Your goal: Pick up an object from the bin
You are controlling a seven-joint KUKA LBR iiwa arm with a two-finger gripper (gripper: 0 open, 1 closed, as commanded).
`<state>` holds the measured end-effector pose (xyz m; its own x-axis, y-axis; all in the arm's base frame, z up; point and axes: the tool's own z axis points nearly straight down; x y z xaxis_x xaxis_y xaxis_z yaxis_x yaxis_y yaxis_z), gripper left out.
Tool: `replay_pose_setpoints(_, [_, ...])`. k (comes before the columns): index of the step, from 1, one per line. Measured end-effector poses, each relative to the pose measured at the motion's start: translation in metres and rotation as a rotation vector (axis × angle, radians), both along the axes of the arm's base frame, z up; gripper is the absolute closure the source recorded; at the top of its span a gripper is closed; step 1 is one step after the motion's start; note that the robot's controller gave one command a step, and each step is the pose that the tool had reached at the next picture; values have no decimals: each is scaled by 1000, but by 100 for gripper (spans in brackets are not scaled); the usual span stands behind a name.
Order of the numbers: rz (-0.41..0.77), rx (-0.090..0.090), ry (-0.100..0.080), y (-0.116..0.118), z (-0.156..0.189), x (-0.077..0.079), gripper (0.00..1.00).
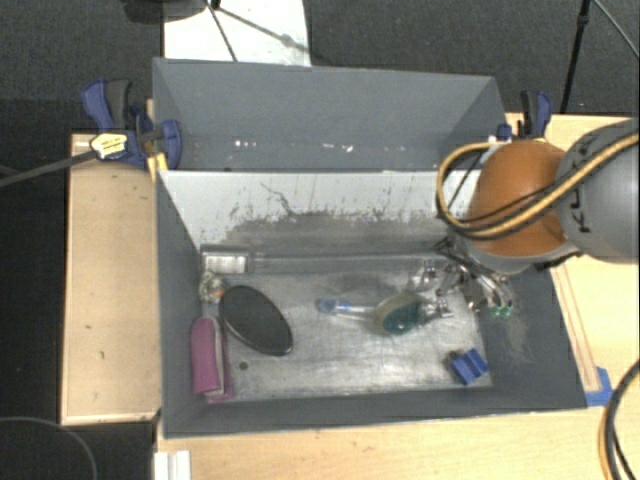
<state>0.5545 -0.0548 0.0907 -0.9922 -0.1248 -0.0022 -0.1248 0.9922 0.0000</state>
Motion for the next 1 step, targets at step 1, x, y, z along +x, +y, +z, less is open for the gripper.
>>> replay_pose_setpoints(1, [139, -3, -10, -28, 181, 8, 100])
